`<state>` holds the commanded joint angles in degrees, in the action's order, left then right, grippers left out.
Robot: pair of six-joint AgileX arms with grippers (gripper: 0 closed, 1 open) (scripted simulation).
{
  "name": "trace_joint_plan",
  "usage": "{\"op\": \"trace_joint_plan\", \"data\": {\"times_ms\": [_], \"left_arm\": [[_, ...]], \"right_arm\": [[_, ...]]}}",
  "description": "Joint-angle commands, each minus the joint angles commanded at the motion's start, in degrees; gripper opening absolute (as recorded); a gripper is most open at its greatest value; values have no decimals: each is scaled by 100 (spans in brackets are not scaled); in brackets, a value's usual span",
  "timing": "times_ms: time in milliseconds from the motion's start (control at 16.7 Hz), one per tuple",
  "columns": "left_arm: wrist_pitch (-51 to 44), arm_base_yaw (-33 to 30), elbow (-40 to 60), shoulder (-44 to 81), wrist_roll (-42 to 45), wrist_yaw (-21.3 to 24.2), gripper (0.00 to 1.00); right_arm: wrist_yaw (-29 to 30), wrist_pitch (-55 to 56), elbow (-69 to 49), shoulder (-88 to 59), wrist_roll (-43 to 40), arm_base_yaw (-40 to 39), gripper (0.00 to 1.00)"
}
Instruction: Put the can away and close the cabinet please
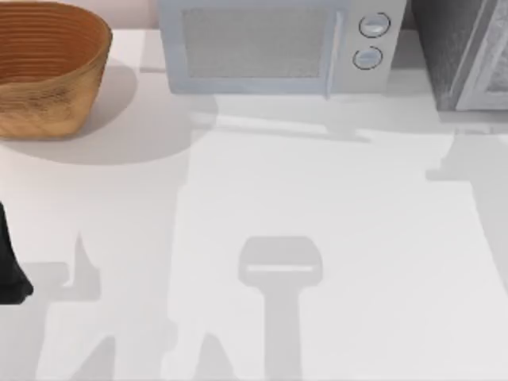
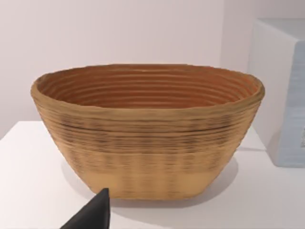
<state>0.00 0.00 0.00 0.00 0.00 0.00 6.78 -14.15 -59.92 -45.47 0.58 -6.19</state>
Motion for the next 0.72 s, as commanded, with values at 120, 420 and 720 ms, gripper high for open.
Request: {"op": "trace_joint_plan", "data": {"times_ms": [120, 420, 720], "left_arm": [[0, 0, 0, 0, 0, 0, 100], [0, 0, 0, 0, 0, 0, 100], [0, 0, 0, 0, 0, 0, 100]], "right_arm": [[65, -167, -701, -500, 11, -85, 0], [269, -632, -2707, -1997, 30, -275, 0], [433, -960, -3870, -2949, 39, -410, 0]]}}
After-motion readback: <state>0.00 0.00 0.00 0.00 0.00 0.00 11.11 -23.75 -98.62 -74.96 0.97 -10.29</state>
